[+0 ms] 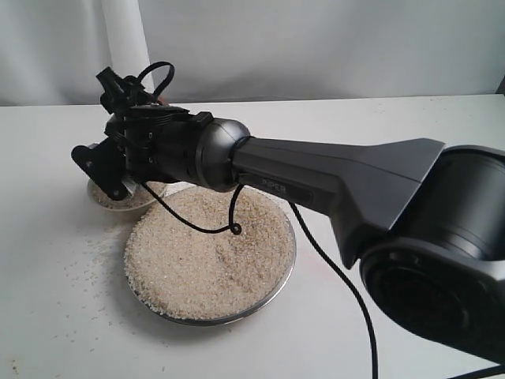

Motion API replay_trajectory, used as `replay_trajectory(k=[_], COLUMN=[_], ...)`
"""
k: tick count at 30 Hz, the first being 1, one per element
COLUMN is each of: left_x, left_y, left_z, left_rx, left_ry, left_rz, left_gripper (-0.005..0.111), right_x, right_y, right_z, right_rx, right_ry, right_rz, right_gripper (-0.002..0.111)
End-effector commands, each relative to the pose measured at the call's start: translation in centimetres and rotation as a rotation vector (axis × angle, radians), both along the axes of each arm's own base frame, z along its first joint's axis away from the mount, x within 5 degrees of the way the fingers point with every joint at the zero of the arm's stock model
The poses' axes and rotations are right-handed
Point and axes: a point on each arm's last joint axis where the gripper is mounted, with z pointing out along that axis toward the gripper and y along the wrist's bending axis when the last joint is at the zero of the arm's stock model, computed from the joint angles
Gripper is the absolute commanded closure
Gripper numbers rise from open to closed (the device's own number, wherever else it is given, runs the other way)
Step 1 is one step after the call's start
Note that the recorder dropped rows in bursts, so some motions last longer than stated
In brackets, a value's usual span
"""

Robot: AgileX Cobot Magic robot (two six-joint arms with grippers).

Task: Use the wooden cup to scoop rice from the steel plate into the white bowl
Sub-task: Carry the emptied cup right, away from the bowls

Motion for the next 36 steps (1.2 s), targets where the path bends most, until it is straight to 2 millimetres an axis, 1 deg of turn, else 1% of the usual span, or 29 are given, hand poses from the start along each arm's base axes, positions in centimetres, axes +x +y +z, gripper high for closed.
replay_trajectory(k=[1,2,5,7,9,11,13,17,19,20,21,23,27,30,36], left_x=[0.0,0.0,0.0,0.0,0.0,0.0,0.0,0.0,0.0,0.0,0.0,0.0,0.0,0.0,0.0], left_y=[0.0,0.0,0.0,0.0,0.0,0.0,0.0,0.0,0.0,0.0,0.0,0.0,0.0,0.0,0.0], left_z=[0.1,0.1,0.1,0.1,0.1,0.1,0.1,0.1,0.1,0.1,0.1,0.1,0.1,0.1,0.1], left_rx=[-0.007,-0.007,-0.007,-0.007,-0.007,-0.007,-0.007,-0.007,-0.007,-0.007,-0.007,-0.007,-0.007,-0.007,-0.007], left_ry=[-0.011,-0.011,-0.011,-0.011,-0.011,-0.011,-0.011,-0.011,-0.011,-0.011,-0.011,-0.011,-0.011,-0.011,-0.011], left_rz=[-0.006,-0.006,-0.006,-0.006,-0.006,-0.006,-0.006,-0.006,-0.006,-0.006,-0.006,-0.006,-0.006,-0.006,-0.006], left_gripper=[0.107,0.107,0.107,0.107,0.107,0.107,0.107,0.107,0.107,0.107,0.107,0.107,0.107,0.107,0.107], right_x=[-0.6,-0.8,-1.1,-1.7,-2.4,-3.2,-4.2,-6.5,-8.1,-8.7,-9.6,-11.0,-13.4,-14.9,-17.6], right_y=[-0.4,-0.7,-1.6,-2.4,-3.3,-4.6,-6.2,-9.3,-11.0,-11.8,-12.8,-14.2,-17.3,-19.4,-23.8], right_z=[3.0,4.3,7.0,8.9,10.2,11.7,12.6,13.8,14.3,14.2,14.6,15.4,16.2,16.4,15.5], right_rx=[0.362,0.439,0.562,0.64,0.695,0.748,0.79,0.863,0.916,0.929,0.975,1.047,1.192,1.276,1.362], right_ry=[0.163,0.192,0.237,0.274,0.314,0.342,0.372,0.417,0.443,0.456,0.473,0.495,0.545,0.57,0.571], right_rz=[-0.179,-0.217,-0.284,-0.304,-0.313,-0.32,-0.328,-0.332,-0.324,-0.324,-0.316,-0.301,-0.284,-0.285,-0.289], right_gripper=[0.108,0.108,0.108,0.108,0.108,0.108,0.108,0.108,0.108,0.108,0.108,0.108,0.108,0.108,0.108])
